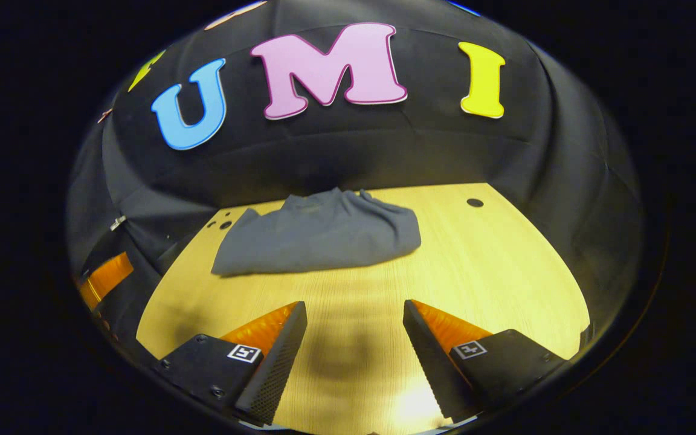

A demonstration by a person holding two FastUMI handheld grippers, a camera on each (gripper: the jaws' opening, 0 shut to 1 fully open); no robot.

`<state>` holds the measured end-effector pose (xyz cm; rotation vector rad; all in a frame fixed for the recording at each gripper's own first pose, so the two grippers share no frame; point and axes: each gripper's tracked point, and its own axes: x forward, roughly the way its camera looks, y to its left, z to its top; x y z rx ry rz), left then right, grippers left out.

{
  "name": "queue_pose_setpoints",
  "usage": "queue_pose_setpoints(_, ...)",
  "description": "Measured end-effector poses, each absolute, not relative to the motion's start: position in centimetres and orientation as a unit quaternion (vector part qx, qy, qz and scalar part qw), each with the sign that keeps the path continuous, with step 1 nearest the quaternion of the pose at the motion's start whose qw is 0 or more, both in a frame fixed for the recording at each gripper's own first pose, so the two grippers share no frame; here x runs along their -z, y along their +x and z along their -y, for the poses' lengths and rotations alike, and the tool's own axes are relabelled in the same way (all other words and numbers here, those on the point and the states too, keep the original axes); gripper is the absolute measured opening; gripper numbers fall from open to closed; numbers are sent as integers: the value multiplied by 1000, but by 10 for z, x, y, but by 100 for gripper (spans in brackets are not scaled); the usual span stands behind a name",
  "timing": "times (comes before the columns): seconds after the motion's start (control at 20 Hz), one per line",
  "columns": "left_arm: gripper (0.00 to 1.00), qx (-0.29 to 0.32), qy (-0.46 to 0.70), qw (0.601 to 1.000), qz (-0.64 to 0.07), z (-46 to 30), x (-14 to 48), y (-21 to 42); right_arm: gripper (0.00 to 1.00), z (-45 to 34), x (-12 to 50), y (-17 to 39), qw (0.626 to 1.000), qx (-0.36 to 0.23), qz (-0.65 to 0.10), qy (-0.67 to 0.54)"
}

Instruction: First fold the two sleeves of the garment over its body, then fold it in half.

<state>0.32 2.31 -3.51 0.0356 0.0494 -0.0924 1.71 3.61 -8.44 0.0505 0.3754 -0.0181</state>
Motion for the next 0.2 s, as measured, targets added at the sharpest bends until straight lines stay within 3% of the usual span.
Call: queue_pose_setpoints(0.2, 96, 53, 9, 998, -11, -14, 37, -32, 99, -41, 101, -30, 979, -10, -206, -6)
